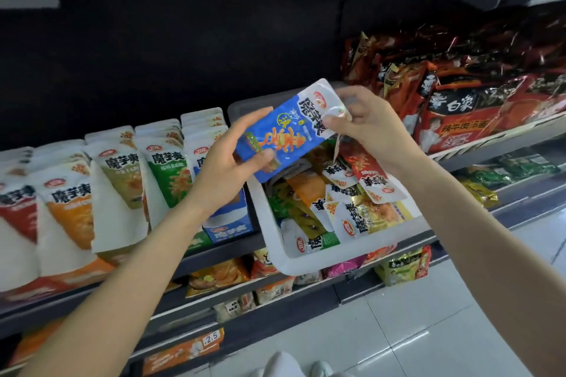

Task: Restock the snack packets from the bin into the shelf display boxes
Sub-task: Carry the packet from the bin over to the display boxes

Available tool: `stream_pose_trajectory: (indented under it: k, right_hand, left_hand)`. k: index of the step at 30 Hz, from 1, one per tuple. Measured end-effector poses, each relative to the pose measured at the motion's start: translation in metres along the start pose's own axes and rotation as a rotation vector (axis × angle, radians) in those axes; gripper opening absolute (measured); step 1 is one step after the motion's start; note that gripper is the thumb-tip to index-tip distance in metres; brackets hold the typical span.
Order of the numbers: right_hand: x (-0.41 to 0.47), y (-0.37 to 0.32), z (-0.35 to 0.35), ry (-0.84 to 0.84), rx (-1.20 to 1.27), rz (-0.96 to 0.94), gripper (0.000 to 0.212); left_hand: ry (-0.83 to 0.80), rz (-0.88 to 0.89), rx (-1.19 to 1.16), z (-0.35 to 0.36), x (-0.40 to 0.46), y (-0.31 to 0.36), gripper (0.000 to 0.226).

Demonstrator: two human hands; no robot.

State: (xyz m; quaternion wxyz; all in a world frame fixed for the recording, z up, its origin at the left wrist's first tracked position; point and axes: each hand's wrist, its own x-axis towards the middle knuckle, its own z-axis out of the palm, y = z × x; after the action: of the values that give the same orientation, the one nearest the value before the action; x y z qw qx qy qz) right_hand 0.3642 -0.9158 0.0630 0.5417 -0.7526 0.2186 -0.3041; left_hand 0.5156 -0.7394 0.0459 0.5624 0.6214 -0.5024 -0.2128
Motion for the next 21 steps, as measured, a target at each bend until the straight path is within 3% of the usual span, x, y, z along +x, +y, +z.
stream_pose_trajectory:
  k: [2, 4, 9, 12, 17, 21]
  right_hand:
    - [0.003, -0.007, 0.006, -0.040, -0.001, -0.001, 0.024]
    - [0.006, -0.014, 0.016, -0.044, -0.021, -0.050, 0.021]
    - [0.011, -0.035, 0.057, -0.010, -0.268, -0.350, 0.019]
    - [0.016, -0.046, 0.086, -0.111, -0.438, -0.527, 0.012]
    - [0.030, -0.045, 0.124, -0.246, -0.679, -0.668, 0.016]
    - [0.035, -0.033, 0.136, -0.296, -0.838, -0.676, 0.016]
  left_hand:
    - [0.042, -0.063, -0.117, -0.006, -0.010, -0.004, 0.042]
    - [0.109, -0.071, -0.092, -0.013, -0.018, -0.008, 0.036]
    - [0.277, -0.109, 0.158, -0.026, -0.038, -0.026, 0.022]
    - [0.362, -0.109, 0.466, -0.037, -0.056, -0.043, 0.008]
    - [0.368, -0.036, 1.054, -0.051, -0.070, -0.063, 0.021]
    - [0.435, -0.020, 1.044, -0.057, -0.070, -0.062, 0.035]
